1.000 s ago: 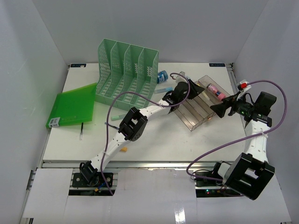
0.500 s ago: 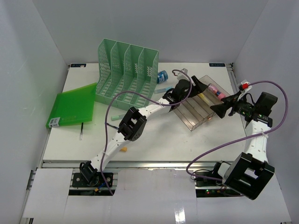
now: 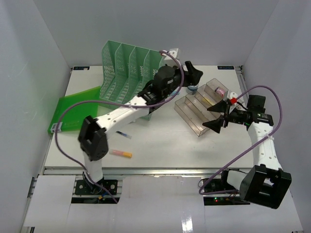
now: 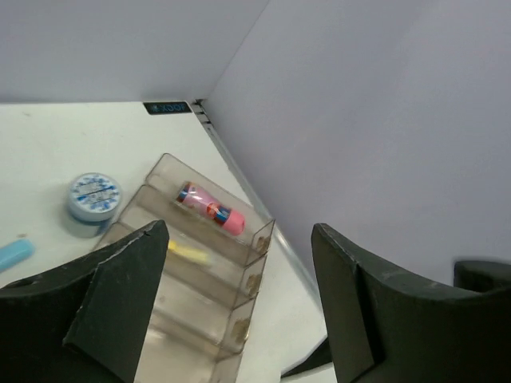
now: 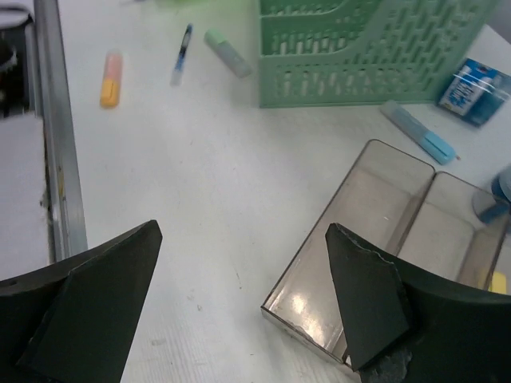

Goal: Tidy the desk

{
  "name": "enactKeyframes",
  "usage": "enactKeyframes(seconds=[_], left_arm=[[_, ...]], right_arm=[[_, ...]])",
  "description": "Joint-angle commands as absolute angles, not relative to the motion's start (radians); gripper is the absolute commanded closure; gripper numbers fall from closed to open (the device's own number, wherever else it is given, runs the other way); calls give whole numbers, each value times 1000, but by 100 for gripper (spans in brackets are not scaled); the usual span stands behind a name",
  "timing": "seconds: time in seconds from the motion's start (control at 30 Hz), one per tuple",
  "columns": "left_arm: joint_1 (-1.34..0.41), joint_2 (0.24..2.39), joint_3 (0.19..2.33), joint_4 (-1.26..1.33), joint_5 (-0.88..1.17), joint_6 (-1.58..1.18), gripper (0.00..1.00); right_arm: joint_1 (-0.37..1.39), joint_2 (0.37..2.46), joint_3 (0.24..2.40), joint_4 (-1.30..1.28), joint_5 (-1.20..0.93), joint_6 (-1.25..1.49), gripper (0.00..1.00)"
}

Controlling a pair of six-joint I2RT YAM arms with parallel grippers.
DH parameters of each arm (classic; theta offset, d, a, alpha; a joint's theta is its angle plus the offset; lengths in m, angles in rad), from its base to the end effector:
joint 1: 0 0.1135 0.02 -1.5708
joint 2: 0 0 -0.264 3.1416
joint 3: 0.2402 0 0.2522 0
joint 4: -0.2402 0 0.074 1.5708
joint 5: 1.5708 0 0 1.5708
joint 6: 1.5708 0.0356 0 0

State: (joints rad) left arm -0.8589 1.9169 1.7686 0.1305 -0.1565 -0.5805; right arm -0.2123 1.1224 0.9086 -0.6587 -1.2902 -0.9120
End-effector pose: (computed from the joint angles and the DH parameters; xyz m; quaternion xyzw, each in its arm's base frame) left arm 0.3111 -0.3521 0.3830 0.0444 0.7119 -0.4186 0.5621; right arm 0.2140 -0.0111 0.2938 -0.4506 0.6348 0.3324 0.5324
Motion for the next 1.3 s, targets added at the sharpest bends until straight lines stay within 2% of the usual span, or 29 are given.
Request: enactKeyframes(seconds=[0.0,0.07,0.2,0.3,0.4,0.6,0.73,0.9,1.07,1.13,1.27], left_arm=[[-857,1487,1340,151,-129,-395,14],[-849,1300,1188,114,-134,-397,12],[-836,960,956,-75,-253,-470,8],[-831,736,847,-254,-339,-535,4],[-829,519,823,-429,-408,-620,2],[-830,303,873,-638,-543,-686,2],[-830,272,895,-710,-570,-686,2],[-830,255,904,-749,-580,-698,2],[-830,202,898,-763,-578,-703,2],[-830,191,899,-772,-578,-708,2],[-830,168,893,-793,-573,-723,2]], right_arm=[[51,1102,938,-901,-1254,-1267,10],[215,1100,908,-806,-1163,-1202,10],[589,1129,835,-475,-819,-926,10],[815,1274,859,-378,-606,-843,10],[971,1434,949,-282,-554,-725,10],[1213,1672,1103,-67,-315,-476,10],[1299,1856,1250,-18,-136,-330,10],[1309,2012,1364,-20,-74,-255,8],[1308,2082,1413,-25,-22,-255,2],[1307,2095,1419,-27,-20,-257,7],[1306,2111,1401,-39,-39,-271,25]])
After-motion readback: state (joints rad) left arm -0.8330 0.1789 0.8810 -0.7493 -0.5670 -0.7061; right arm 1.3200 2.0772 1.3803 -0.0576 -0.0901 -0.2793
